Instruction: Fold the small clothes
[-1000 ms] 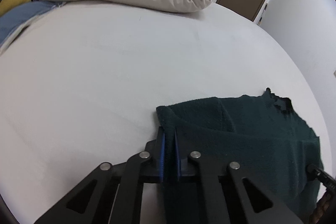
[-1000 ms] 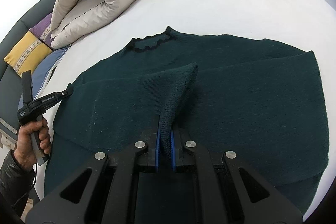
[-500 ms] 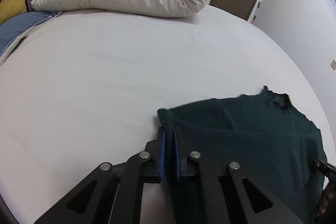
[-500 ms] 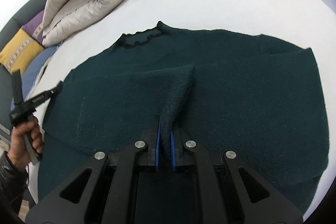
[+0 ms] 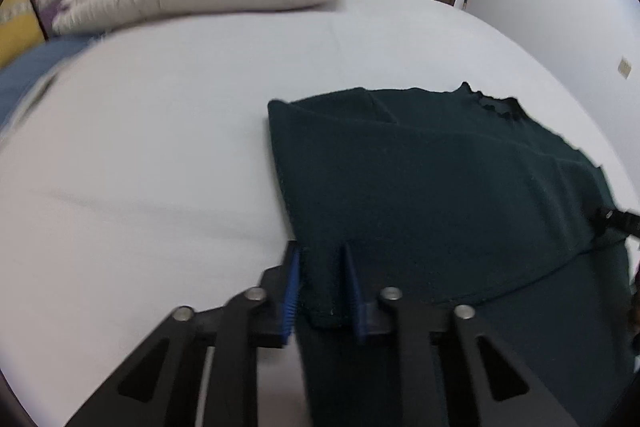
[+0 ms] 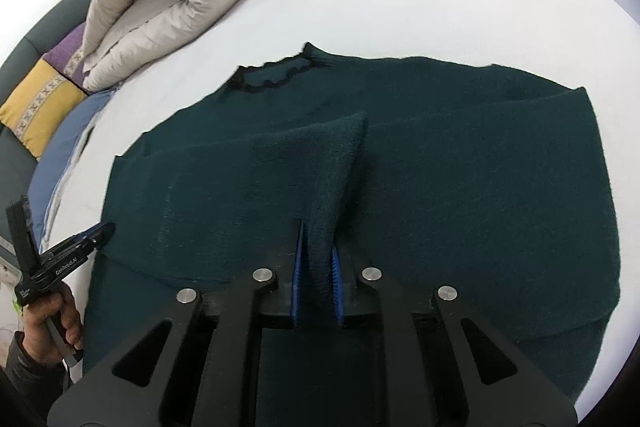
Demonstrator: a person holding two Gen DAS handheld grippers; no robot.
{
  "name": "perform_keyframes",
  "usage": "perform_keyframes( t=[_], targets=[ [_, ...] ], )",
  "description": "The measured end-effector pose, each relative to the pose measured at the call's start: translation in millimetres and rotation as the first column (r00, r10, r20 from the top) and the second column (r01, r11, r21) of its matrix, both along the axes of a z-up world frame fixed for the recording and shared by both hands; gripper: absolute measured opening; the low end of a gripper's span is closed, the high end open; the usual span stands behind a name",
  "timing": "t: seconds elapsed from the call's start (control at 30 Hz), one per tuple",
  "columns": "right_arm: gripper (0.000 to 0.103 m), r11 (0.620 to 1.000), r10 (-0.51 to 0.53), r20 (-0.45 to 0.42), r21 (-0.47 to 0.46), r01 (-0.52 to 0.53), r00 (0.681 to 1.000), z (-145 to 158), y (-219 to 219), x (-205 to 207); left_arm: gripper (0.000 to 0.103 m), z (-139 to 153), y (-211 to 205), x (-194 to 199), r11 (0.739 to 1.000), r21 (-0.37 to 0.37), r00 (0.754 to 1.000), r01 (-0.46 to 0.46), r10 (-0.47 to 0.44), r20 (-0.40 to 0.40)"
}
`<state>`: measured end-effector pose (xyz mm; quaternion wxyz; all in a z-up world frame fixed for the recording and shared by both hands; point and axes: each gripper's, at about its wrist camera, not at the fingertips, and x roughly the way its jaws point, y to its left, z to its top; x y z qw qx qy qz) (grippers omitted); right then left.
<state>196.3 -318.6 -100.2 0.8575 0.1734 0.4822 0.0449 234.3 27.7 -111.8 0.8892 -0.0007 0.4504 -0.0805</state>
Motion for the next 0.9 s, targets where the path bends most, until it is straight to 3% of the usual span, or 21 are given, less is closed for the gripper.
perform_keyframes(
  t=[0.07,0.33,0.67,0.73,0.83,0.87,0.9],
  targets=[
    [0.010,1.000,-0.020,-0.005,0.023,0.020,1.000,-2.0,-6.9,0.0,0.014,0.3,-3.7,-1.7,1.000,0.024,1.000,-0.001,0.001,0.014],
    [0.009,1.000,-0.020,-0.007,-0.016,0.020,1.000,-5.3,-6.4,4.7,0.013,-3.7,9.5,-4.8,1.000,-0.016,1.000,-0.020,0.021,0.006],
    [0.008,0.998,-0.038,0.011,0.056,0.037,0.999,-15.7,-15.5,-4.9,0.015,-8.9,13.0,-1.7,0.999,-0.023,0.999,-0.045,0.045,0.004],
    [0.011,0.998,-0.058,-0.003,0.036,0.058,0.998,-4.6,-12.8,-8.4,0.019,-2.3,11.9,-5.7,0.999,-0.014,0.999,-0.039,0.039,0.028],
    [0.015,0.996,-0.088,0.060,-0.014,0.089,0.994,14.0,-9.8,-17.5,0.040,3.6,18.2,-15.1,0.997,-0.025,0.996,-0.079,0.080,0.042],
    [0.025,0.995,-0.094,0.080,-0.018,0.096,0.992,17.1,-9.4,-19.2,0.046,3.3,20.3,-17.9,0.996,-0.026,0.995,-0.090,0.091,0.041],
    [0.045,0.994,-0.102,0.073,-0.019,0.103,0.992,14.4,-10.2,-18.4,0.052,2.3,21.2,-19.2,0.995,-0.023,0.995,-0.095,0.096,0.039]
  ],
)
